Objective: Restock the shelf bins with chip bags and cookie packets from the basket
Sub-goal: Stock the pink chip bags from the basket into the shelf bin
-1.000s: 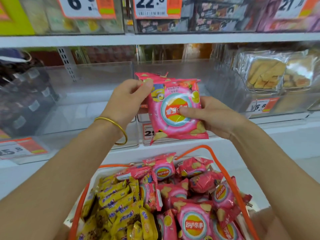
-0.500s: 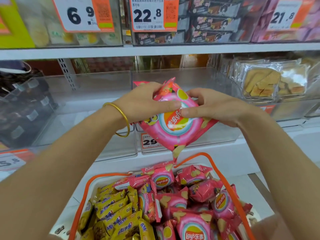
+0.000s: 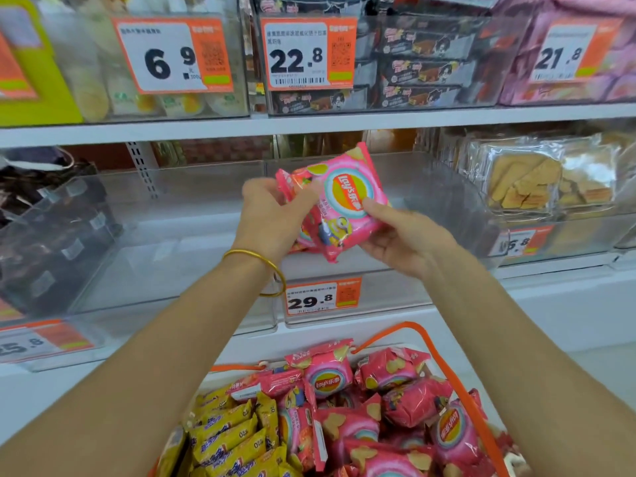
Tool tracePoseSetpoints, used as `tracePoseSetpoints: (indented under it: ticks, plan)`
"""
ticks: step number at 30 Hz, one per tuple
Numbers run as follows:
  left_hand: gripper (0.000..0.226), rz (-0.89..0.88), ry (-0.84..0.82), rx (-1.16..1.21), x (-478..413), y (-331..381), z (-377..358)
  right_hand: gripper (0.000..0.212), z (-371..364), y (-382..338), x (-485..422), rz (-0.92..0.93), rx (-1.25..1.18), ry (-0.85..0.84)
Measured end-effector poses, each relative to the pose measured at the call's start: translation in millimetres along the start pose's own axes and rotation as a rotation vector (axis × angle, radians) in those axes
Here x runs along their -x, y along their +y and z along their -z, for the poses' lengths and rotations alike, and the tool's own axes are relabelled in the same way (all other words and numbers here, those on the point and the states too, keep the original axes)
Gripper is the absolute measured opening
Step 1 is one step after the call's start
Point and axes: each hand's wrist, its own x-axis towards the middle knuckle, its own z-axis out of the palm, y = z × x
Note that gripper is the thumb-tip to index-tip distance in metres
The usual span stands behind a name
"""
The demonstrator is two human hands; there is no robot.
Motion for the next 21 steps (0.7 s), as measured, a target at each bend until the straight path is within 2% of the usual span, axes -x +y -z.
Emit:
tracePoseSetpoints:
  ticks: [2, 4, 7, 9, 11, 13, 18, 21]
  plan:
    - [0.062, -0.238, 0.148, -0.388, -7.3, -2.1, 14.9, 0.024, 5.2, -13.7, -23.9, 0.04, 0.191, 0.055]
    - [0.052, -0.346, 0.053, -0.712, -13.5, -6.9, 23.8, 0.035, 9.2, -14.7, -50.1, 0.068, 0.497, 0.118]
    - [0.04, -0.326, -0.167, -0.889, -21.8, -23.4, 21.1, 0.043, 3.1, 8.6, -83.0, 0.17, 0.994, 0.112]
    - [0.053, -0.317, -0.244, -0.915, -22.0, -31.5, 17.6, 0.052, -5.9, 23.7, -96.2, 0.268, 1.151, 0.074]
    - [0.061, -0.271, -0.265, -0.894, -21.9, -35.9, 17.5, 0.067, -11.5, 28.3, -108.4, 0.308, 1.14, 0.106]
    - [0.061, -0.237, -0.266, -0.88, -21.0, -36.6, 18.9, 0.073, -12.5, 30.8, -120.0, 0.26, 1.018, 0.102]
    - [0.065, -0.229, -0.258, -0.885, -20.5, -36.4, 17.8, 0.069, -3.9, 44.3, -129.1, -0.057, 0.992, 0.039]
    - [0.063, -0.229, -0.256, -0.865, -19.4, -36.0, 17.5, 0.07, -6.4, 43.8, -132.0, -0.085, 0.939, 0.007]
